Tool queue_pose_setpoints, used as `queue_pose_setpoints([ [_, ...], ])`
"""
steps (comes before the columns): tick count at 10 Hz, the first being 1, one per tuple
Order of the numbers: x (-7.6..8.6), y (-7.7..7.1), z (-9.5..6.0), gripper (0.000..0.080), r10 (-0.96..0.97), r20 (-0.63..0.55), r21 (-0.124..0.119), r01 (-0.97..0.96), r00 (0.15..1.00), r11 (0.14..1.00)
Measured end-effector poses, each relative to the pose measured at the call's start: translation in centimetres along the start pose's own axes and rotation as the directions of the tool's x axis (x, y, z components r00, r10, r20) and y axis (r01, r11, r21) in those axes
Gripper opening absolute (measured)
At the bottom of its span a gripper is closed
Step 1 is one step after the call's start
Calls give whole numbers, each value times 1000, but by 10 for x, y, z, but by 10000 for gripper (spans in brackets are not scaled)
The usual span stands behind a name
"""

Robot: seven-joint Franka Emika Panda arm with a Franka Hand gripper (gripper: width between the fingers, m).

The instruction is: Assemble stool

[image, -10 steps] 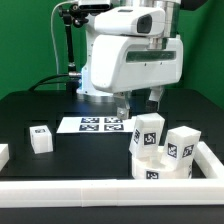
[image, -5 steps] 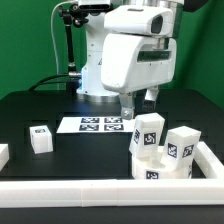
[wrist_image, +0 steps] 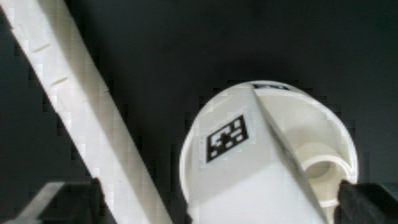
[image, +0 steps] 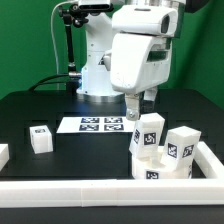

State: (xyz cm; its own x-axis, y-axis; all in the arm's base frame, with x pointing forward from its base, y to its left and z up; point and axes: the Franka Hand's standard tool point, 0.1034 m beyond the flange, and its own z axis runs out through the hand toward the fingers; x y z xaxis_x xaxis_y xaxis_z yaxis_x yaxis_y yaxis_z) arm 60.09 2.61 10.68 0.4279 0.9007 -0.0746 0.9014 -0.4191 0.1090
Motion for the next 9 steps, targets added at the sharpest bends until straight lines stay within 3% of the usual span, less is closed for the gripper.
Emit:
queue_pose_setpoints([
  [1,0,5,-1,649,-47,-26,-28,46,999,999],
  [2,-8,13,0,649,-87,-65,-73,83,994,994],
  [4,-15,17,4,649,-156,-88,-86,148,984,985],
  [7,-18,19,5,649,-156,-89,-86,149,984,985],
  [9,-17,16,7,649,-266,-61,-94,260,962,961],
])
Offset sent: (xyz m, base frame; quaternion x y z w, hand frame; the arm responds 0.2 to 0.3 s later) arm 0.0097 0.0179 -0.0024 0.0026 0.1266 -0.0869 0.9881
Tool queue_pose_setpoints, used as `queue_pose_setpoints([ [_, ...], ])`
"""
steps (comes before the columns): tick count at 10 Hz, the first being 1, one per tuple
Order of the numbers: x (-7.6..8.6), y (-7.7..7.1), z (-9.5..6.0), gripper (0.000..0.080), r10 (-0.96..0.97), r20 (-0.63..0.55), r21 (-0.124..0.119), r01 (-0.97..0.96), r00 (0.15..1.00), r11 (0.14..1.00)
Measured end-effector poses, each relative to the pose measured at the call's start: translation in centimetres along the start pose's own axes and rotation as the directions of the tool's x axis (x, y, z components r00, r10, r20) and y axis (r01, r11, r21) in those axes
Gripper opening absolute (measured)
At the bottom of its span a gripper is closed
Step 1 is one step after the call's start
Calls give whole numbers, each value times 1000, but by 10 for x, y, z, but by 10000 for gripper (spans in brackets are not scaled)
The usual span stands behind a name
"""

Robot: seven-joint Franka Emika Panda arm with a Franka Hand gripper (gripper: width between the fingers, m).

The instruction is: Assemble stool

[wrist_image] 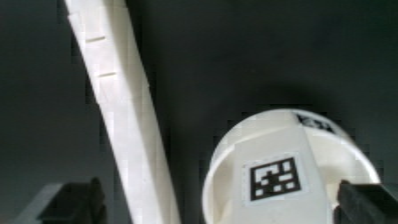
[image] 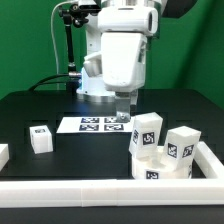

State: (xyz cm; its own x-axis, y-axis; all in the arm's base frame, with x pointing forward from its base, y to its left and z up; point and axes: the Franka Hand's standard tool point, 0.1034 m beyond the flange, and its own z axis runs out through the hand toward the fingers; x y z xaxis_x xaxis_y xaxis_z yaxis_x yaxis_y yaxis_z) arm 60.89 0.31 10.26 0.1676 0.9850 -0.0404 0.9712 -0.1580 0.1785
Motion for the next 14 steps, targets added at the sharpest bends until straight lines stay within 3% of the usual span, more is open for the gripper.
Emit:
queue_pose_setpoints([
  [2,8,-6,4,649,-127,33,11,127,991,992],
  [5,0,-4,4,649,-159,42,12,158,986,987],
  [7,7,-9,6,649,-276,51,20,275,960,961],
  [11,23,-20,11,649,-301,39,32,300,953,953],
  [14,24,-22,15,649,-286,39,39,285,957,958],
])
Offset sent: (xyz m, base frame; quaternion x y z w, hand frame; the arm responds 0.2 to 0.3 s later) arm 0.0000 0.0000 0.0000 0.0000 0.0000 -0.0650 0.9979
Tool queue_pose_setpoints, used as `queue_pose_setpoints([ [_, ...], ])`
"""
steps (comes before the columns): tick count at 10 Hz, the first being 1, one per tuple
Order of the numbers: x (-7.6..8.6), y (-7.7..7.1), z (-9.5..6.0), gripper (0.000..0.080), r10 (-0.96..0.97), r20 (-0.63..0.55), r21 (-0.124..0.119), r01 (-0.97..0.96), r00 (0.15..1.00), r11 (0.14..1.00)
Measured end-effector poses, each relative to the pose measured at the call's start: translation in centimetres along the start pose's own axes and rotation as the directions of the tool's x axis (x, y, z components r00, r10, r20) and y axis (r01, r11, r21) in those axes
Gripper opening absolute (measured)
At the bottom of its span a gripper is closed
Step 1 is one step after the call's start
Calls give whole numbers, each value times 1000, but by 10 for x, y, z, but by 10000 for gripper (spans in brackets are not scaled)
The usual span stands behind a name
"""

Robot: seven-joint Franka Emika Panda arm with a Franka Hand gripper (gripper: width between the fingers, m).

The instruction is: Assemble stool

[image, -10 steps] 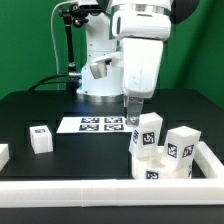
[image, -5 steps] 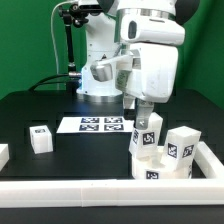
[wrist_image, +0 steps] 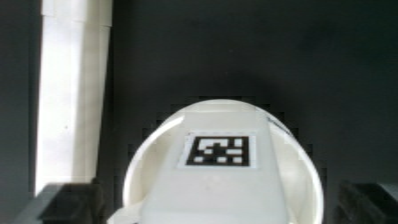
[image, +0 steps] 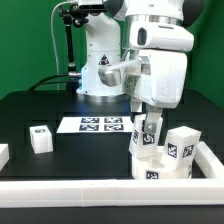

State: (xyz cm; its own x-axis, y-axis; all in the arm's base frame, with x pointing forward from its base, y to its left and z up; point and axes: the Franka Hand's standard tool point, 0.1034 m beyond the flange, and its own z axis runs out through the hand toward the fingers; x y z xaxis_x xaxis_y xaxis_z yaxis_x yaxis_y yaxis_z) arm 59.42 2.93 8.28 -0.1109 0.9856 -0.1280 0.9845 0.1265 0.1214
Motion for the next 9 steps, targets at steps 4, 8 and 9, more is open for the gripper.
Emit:
queue_pose_setpoints([
  [4,-1,0,1,337,13,0,2,-13,1000,1000],
  [8,-2,-1,1,337,176,0,4,-176,984,984],
  [9,-1,-1,1,337,281,6,15,-281,960,960],
])
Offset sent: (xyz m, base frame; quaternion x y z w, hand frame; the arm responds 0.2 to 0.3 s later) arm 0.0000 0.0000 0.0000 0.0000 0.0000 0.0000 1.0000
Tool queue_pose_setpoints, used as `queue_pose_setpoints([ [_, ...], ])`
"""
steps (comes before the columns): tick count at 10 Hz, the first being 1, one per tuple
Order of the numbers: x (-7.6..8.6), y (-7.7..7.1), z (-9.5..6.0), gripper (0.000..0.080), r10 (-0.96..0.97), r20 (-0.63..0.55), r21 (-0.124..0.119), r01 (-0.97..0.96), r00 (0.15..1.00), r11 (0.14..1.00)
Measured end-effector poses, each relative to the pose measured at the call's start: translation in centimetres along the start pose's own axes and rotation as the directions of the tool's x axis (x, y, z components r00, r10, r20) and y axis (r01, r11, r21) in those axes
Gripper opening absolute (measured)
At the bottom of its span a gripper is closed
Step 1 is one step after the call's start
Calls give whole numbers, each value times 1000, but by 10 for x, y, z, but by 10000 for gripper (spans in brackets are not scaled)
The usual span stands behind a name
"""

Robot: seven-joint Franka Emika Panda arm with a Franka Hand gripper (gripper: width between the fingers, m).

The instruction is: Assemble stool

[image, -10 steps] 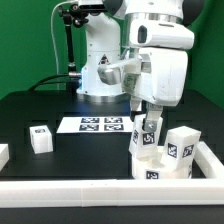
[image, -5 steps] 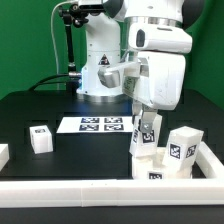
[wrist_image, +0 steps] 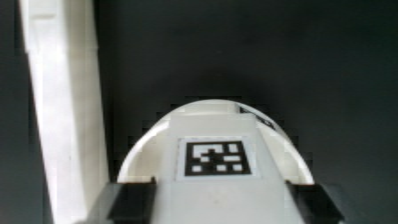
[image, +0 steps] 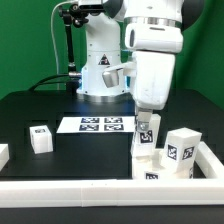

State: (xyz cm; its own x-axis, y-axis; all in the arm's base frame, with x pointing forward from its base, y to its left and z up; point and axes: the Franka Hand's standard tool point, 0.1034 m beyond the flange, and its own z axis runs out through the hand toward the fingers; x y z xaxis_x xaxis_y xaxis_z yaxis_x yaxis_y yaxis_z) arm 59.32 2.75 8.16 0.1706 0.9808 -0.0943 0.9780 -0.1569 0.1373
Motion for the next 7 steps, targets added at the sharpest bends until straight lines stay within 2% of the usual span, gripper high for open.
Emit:
queue_pose_setpoints([
  [3,-1,-2,1,338,304,40,49,-306,952,951],
  [4,-3,-1,1,338,385,65,71,-389,920,918],
  [5,-5,-1,2,340,432,108,107,-442,896,891],
  [6,-6,2,3,340,498,114,126,-510,860,851],
  [7,-7,6,3,340,576,101,132,-584,812,801],
])
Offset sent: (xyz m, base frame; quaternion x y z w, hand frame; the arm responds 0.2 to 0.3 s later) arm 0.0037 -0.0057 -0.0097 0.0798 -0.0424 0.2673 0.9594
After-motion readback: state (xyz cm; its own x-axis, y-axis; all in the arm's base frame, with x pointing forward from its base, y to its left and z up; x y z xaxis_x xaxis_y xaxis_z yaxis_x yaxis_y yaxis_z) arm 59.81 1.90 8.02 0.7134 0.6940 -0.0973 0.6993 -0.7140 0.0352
